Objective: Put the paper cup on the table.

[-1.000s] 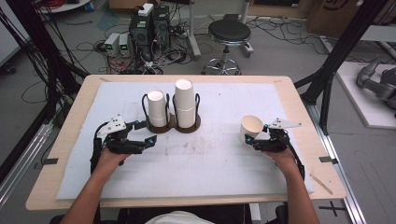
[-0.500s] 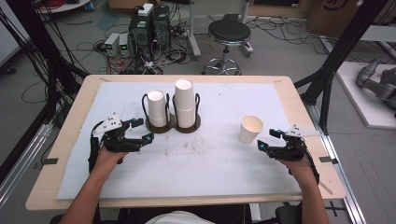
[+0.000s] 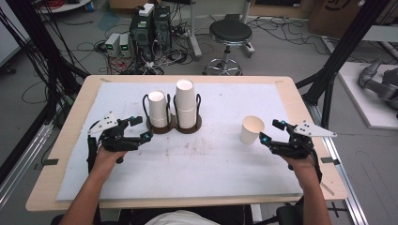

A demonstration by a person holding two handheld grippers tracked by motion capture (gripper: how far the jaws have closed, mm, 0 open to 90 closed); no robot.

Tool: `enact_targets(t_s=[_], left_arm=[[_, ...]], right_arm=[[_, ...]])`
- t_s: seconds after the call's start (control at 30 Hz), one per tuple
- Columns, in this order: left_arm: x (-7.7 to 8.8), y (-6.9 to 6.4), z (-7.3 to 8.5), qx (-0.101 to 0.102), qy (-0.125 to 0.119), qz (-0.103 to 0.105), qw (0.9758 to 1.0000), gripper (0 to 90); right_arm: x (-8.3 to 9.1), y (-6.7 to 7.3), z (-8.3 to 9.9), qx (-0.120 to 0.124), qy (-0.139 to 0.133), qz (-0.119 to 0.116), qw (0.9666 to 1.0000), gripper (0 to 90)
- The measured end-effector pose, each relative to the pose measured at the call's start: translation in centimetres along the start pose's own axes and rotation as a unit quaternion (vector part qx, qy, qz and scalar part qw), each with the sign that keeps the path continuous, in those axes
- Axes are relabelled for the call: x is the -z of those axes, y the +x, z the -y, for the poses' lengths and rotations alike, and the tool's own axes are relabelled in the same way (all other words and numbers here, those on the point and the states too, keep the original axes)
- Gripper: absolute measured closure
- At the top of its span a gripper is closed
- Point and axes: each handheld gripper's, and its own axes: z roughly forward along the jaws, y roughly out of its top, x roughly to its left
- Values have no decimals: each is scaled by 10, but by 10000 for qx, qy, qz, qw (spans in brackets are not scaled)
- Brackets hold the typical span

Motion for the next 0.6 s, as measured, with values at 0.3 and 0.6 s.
enact_targets(t_s=[0.3,0.6], left_arm=[[3,-1,-1,-4,-45,-50,10000,205],[6,-3,-3,-57,-76,-61,9999,205]], right_arm=[[-2,6,-10,82,-154,-118,9998,226],[-4,10,-9,107,-123,-127,9998,227]])
